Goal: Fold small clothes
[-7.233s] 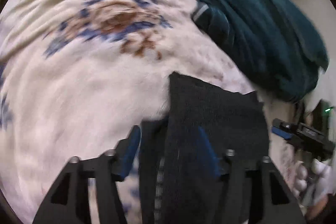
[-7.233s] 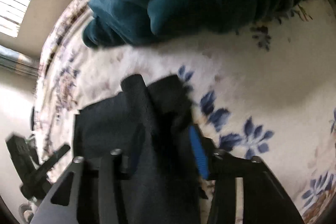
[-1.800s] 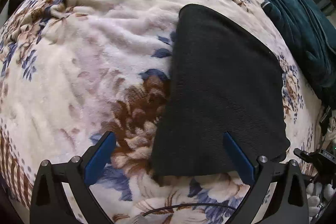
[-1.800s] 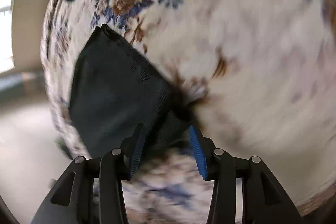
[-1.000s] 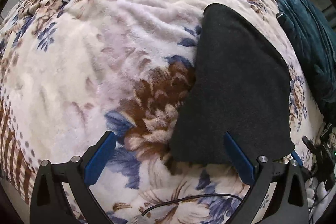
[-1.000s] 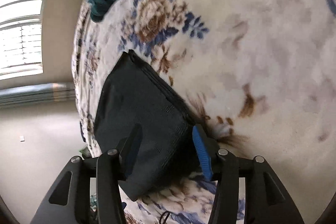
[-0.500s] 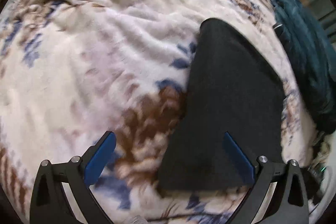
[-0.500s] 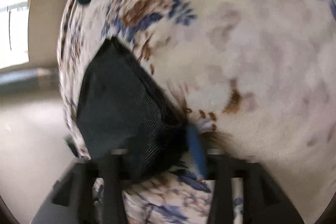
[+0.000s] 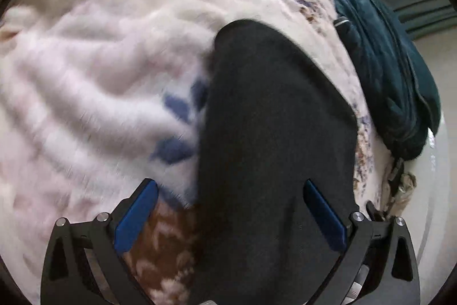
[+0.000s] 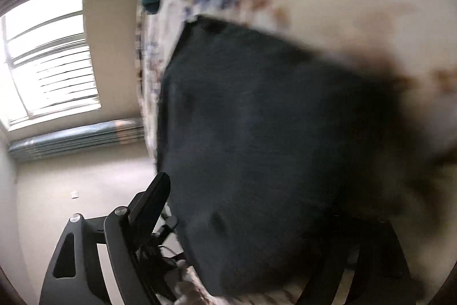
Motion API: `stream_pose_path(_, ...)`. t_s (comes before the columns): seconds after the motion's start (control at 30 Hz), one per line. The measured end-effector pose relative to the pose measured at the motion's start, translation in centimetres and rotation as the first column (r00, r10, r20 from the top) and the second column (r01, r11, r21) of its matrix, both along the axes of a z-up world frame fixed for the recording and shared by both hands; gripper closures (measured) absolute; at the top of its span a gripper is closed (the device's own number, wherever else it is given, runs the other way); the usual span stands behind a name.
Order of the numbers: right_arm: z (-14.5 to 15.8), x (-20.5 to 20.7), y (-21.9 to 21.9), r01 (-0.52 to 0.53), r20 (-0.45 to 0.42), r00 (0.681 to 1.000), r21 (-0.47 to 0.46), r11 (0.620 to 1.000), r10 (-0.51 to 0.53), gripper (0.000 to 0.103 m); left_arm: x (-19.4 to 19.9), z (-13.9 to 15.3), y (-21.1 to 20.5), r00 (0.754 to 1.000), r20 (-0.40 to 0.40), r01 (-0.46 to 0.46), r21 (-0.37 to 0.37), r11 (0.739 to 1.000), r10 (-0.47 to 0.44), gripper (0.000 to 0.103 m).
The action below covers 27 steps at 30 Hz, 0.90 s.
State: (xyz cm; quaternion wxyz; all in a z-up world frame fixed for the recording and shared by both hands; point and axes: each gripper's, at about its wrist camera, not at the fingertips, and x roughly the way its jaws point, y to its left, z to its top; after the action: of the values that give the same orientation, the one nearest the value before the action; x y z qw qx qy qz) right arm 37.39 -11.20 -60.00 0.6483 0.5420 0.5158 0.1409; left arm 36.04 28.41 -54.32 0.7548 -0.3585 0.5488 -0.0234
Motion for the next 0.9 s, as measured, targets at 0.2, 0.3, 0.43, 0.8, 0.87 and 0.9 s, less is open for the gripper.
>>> stream_pose_path(0.2,-0.3,2.0,3.0,0.032,0.017,0.999,-0.058,0.998,-0.031,0.017,2.2,-0.9,0.5,0.999,0.038,0.018,-0.035,0.999,-0.017,0.0)
stream_pose_path(0.3,0.2,2.2,3.6,0.049,0.021,0.999,-0.111,0.993,-0.047,0.062,3.0,0.4,-0.1,0.989,0.141,0.048,-0.013,0.999,-0.045,0.075)
stream_pose_path(0.43,0.5,1.3,3.7,0.084,0.018,0.996,-0.13,0.988,-0.083,0.08,3.7,2.6,-1.0,0.975,0.2,0.097,0.026,0.995,-0.101,0.081)
stream_pose_path(0.8,9.0,4.2,8.0,0.096,0.175,0.982,-0.119,0.988,-0.074,0.082,8.9,10.8,1.6,0.929,0.341,0.133,0.051,0.99,-0.143,0.083)
stream_pose_path(0.87,10.9,6.3,9.2,0.092,0.218,0.974,-0.123,0.988,-0.064,0.082,11.0,12.0,2.8,0.923,0.36,0.129,0.045,0.991,-0.137,0.083)
stream_pose_path(0.9,11.5,7.3,9.6,0.092,0.231,0.971,-0.119,0.989,-0.063,0.082,12.3,12.4,3.4,0.92,0.367,0.129,0.042,0.991,-0.136,0.083)
